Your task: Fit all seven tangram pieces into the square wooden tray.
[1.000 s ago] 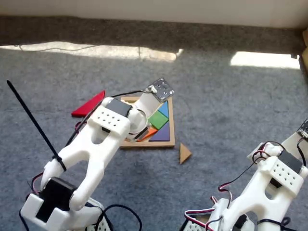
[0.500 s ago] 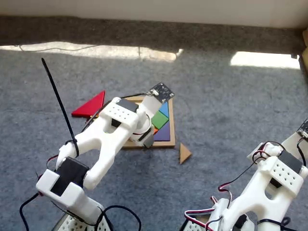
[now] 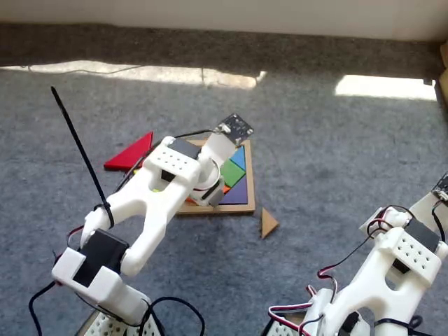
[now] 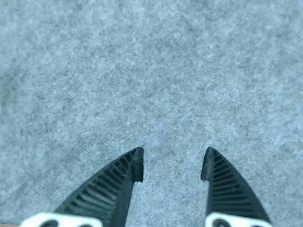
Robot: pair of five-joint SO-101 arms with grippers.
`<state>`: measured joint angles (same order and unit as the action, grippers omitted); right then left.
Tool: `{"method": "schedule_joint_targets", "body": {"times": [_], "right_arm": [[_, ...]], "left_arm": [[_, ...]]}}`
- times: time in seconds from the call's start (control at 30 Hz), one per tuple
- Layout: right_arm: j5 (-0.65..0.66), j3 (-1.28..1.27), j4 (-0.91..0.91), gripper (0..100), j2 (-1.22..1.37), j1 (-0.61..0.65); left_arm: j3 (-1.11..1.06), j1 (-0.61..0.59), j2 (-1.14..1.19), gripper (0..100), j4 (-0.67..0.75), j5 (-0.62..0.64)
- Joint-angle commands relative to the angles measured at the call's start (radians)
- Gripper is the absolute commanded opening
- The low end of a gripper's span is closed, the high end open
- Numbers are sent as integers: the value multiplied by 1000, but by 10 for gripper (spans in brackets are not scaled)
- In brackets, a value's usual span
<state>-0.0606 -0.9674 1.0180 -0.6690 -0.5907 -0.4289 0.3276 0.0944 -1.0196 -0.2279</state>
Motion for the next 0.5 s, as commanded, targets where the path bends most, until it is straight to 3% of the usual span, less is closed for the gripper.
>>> {"method": "schedule_joint_targets", "body": {"times": [0.0,0.47], "right_arm": [[0,4,-18,205,-16,10],[0,5,-18,205,-16,10]], "left_arm": [[56,-30,-54,218,0,9],[93,-48,114,218,71,8]]}}
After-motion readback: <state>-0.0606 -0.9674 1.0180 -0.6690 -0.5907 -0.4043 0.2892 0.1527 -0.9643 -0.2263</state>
